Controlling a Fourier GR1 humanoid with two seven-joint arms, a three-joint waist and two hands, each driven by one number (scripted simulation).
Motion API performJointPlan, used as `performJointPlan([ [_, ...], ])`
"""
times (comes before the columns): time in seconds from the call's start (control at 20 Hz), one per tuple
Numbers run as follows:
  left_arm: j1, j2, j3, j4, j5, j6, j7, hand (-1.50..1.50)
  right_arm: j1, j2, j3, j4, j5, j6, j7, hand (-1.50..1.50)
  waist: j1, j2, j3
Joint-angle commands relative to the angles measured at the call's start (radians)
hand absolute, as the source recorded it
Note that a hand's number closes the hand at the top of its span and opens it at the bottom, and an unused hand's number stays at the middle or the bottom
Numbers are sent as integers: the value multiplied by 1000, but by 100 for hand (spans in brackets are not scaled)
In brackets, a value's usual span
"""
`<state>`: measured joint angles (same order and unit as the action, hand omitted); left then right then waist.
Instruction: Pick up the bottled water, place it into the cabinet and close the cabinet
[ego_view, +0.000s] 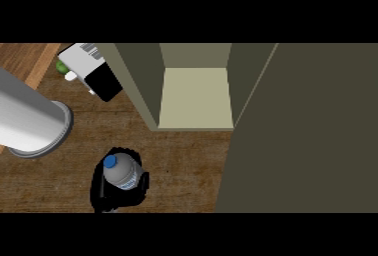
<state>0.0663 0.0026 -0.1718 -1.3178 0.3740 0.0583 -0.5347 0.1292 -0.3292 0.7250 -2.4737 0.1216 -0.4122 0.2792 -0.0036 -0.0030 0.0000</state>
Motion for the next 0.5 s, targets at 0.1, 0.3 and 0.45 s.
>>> performJointPlan([
  [0.1, -41, -2, -62, -125, -2, 111, 99, 150, -13, 5, 9, -130, 83, -4, 104, -150, -1, 0, 0],
  [0.3, -67, -3, -126, -182, -32, 195, 115, 150, -24, 25, 66, -71, 129, -20, 77, -150, -2, 0, -1],
  [0.45, -100, -3, -153, -207, -51, 243, 165, 150, 21, 25, 93, -70, 134, -45, 17, -150, -4, 0, 0],
])
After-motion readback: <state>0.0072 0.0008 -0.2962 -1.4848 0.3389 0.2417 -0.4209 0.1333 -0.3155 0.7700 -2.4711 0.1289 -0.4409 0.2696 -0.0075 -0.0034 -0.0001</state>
